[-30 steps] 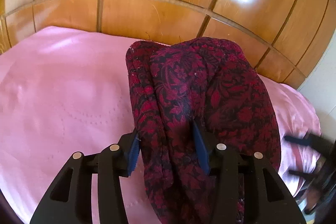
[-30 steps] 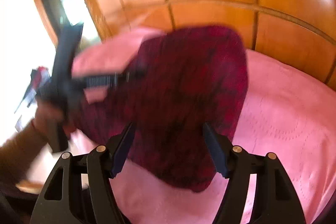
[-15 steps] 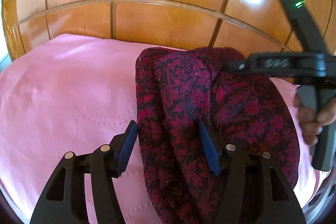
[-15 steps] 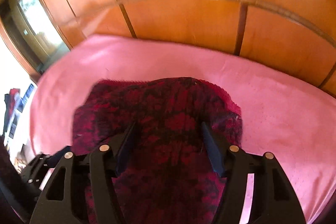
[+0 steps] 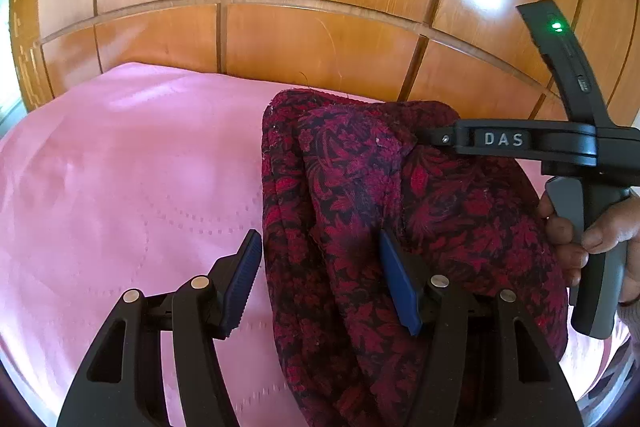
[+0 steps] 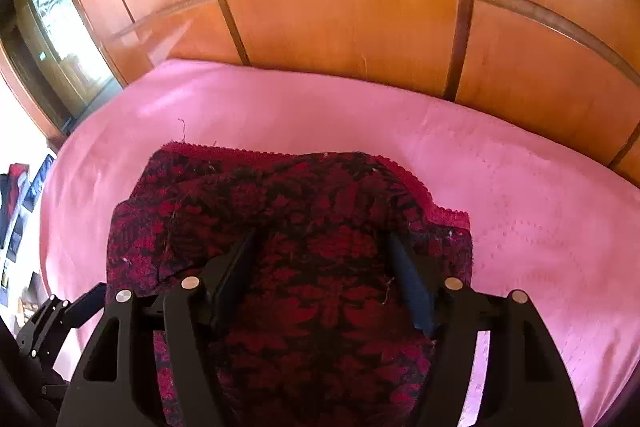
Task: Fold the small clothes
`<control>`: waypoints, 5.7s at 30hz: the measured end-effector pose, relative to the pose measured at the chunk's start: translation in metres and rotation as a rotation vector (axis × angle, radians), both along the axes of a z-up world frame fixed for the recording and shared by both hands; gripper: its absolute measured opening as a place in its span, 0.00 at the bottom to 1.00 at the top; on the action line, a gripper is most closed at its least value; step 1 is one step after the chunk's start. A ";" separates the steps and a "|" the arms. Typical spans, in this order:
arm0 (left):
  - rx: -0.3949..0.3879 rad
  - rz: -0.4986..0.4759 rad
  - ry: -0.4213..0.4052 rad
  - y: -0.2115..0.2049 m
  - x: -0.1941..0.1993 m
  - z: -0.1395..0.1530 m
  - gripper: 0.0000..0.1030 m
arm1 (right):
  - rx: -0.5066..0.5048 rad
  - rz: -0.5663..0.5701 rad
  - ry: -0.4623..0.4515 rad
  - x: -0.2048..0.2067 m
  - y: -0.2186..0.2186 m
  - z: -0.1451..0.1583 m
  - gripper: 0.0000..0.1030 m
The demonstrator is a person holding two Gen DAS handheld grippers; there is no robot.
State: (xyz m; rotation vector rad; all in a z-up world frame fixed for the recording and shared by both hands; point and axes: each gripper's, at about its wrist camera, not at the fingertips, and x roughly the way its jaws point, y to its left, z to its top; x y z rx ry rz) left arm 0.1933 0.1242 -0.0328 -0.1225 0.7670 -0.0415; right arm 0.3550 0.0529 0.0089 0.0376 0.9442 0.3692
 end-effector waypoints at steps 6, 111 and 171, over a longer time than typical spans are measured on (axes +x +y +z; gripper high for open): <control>0.012 0.015 0.002 0.001 -0.007 0.004 0.66 | 0.061 -0.033 -0.054 -0.017 -0.011 0.016 0.82; 0.068 -0.528 -0.029 -0.329 0.012 -0.002 0.62 | -0.206 -0.745 -0.223 -0.245 -0.289 -0.027 0.61; 0.074 -0.258 -0.172 -0.238 -0.111 0.039 0.96 | -0.215 -0.968 -0.321 -0.360 -0.195 0.010 0.98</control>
